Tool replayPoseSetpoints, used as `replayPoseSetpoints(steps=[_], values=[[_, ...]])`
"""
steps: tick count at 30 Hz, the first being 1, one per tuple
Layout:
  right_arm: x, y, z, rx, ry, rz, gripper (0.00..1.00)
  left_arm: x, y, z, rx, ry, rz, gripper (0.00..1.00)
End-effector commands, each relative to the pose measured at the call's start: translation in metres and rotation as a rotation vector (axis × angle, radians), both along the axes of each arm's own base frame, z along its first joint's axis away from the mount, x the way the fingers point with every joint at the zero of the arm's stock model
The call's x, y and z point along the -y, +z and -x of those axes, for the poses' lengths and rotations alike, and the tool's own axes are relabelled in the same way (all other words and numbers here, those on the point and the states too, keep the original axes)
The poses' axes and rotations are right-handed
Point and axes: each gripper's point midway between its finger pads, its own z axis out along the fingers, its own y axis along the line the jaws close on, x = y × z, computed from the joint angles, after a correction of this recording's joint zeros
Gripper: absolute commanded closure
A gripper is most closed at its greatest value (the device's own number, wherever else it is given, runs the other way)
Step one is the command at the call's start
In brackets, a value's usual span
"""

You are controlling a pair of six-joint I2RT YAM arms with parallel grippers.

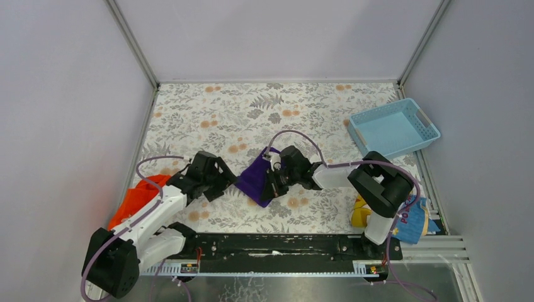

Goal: Roll the towels
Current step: Roll the towel at the center of the board.

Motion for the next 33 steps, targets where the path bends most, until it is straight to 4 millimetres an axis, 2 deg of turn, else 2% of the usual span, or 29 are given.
replayPoseSetpoints(steps=[1, 5, 12, 18, 22, 24, 28, 33], values=[[-0.018, 0.032, 0.0, -0.163, 0.017, -0.217, 1.0, 0.006, 0.005, 0.002, -0.007, -0.026, 0.033, 0.23], [-0.014, 0.029, -0.009, -0.28, -0.034, -0.282, 1.0, 0.017, 0.003, -0.004, -0.004, -0.048, 0.081, 0.22], [-0.006, 0.01, -0.015, -0.348, -0.067, -0.239, 1.0, 0.024, -0.006, -0.022, -0.003, -0.047, 0.075, 0.25], [0.0, -0.002, -0.021, -0.381, -0.103, -0.215, 0.99, 0.029, -0.02, -0.037, -0.021, -0.044, 0.056, 0.32], [0.002, -0.008, -0.024, -0.354, -0.107, -0.175, 0.96, 0.024, -0.035, -0.04, -0.051, -0.032, 0.009, 0.38], [0.006, -0.009, -0.028, -0.304, -0.114, -0.131, 0.92, 0.021, -0.045, -0.037, -0.078, -0.028, -0.012, 0.41], [0.017, 0.006, -0.042, -0.13, -0.12, -0.033, 0.75, 0.015, -0.062, -0.029, -0.129, -0.021, -0.046, 0.47], [0.034, 0.03, -0.054, 0.139, -0.115, 0.118, 0.55, 0.009, -0.074, -0.021, -0.161, -0.019, -0.074, 0.47]])
